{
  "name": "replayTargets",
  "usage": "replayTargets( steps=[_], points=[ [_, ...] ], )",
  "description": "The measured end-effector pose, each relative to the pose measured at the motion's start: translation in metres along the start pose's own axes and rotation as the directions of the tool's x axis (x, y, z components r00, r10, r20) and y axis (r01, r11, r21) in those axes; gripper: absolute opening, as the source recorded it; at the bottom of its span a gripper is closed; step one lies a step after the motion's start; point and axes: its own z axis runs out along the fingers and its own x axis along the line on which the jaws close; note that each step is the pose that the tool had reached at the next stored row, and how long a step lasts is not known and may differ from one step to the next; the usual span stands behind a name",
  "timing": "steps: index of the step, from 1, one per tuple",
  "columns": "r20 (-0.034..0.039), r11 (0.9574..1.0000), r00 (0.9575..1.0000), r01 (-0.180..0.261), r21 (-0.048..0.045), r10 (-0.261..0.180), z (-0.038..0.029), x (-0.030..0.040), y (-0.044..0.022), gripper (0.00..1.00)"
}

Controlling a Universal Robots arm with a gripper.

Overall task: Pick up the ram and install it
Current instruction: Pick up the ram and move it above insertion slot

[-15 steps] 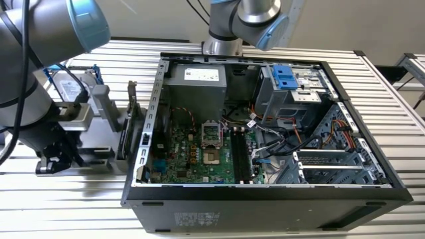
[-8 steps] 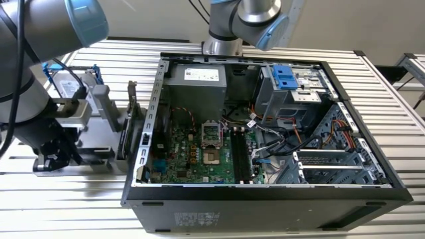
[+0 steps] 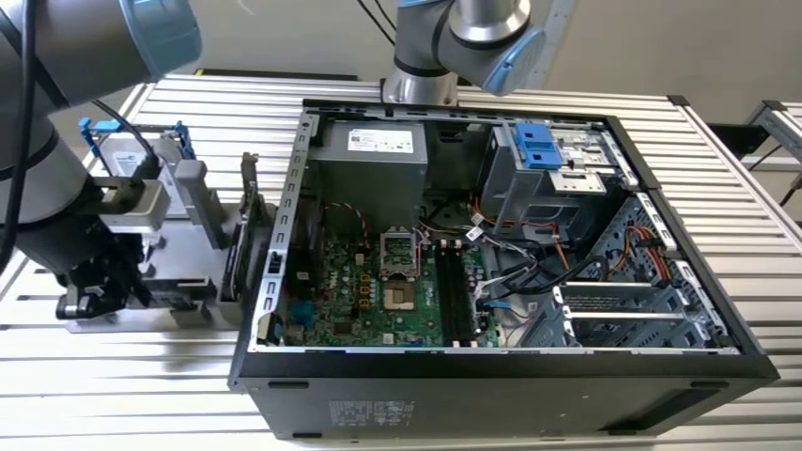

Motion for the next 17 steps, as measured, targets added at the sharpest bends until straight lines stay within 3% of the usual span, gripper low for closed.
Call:
replayTargets(
  steps=[17],
  points=[
    [0.0000,1.0000,1.0000,0.000,0.0000,0.000,-0.0146,0.0002,0.0006,0.00]
  ],
)
